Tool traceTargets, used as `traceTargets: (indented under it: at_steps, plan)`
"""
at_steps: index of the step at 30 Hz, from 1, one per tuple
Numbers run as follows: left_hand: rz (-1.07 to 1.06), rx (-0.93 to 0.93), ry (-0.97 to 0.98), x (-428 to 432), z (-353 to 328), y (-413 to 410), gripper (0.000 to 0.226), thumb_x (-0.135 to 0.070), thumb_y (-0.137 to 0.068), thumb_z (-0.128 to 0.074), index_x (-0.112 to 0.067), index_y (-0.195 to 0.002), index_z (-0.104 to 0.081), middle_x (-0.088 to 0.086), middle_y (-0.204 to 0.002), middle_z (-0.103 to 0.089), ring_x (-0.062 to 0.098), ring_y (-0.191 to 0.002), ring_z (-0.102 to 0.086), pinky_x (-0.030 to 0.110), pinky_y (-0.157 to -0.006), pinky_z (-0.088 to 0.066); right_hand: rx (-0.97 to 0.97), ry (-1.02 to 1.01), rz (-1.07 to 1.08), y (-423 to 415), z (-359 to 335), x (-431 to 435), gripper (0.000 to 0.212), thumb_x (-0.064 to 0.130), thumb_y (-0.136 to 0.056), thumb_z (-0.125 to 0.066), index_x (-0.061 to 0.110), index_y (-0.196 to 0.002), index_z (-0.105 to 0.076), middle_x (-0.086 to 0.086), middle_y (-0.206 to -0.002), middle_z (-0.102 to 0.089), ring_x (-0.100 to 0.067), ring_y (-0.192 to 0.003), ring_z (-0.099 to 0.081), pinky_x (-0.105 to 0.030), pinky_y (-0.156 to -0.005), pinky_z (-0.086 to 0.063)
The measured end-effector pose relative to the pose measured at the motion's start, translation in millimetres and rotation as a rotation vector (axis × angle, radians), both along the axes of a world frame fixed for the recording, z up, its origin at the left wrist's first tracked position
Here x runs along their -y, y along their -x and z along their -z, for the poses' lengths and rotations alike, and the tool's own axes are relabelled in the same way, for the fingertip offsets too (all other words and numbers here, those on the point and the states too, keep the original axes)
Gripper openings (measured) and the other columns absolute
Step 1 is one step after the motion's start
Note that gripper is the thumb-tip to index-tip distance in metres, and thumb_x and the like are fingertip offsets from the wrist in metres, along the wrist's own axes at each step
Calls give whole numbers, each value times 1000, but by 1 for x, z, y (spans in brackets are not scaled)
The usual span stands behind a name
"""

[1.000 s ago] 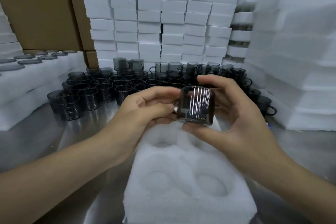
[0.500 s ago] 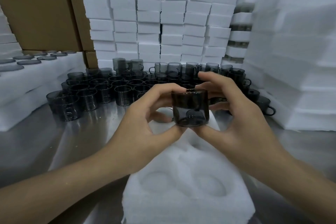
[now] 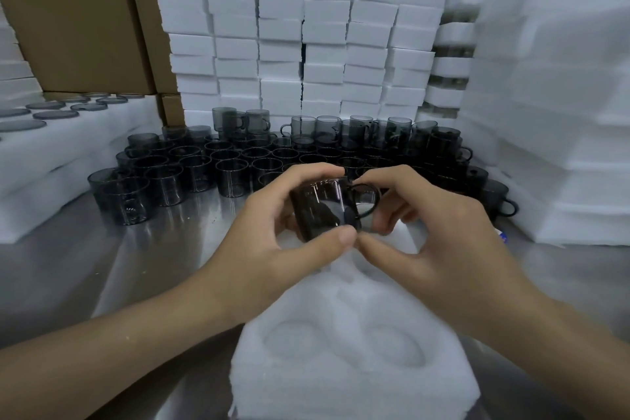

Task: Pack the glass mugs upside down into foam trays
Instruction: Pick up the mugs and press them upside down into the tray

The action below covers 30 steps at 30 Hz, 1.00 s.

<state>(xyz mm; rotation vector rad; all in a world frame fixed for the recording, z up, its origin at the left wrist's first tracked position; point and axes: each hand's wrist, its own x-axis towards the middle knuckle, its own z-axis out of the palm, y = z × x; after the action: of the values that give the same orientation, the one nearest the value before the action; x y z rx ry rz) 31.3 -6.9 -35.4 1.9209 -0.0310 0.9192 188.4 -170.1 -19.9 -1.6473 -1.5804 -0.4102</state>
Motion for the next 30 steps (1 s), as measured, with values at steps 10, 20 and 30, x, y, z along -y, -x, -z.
traceTargets:
  at_steps: [10, 20, 30]
  plan:
    - [-40, -38, -360, -26, 0, 6, 47, -31, -86, -64, -14, -130, -70, 1, -120, -70, 32, -118, -66, 41, -97, -53, 74, 166, -85, 0, -3, 4, 23, 43, -96, -56, 43, -118, -62, 20, -84, -69, -7, -82, -69, -38, -75, -58]
    - [-3, -32, -550, -28, -3, 6, 46, -27, -94, -65, -8, -136, -69, 3, -127, -69, 30, -120, -66, 46, -97, -54, 7, 182, -184, -2, -3, 3, 14, 37, -98, -63, 30, -94, -75, 15, -84, -67, -10, -87, -70, -28, -76, -53]
    - [-58, -40, -618, -33, 1, 6, 36, -27, -101, -52, -8, -120, -77, 1, -113, -74, 25, -108, -69, 46, -89, -53, -16, 239, -212, 0, -4, 2, 16, 39, -97, -68, 29, -90, -77, 16, -87, -68, -8, -92, -69, -26, -86, -52]
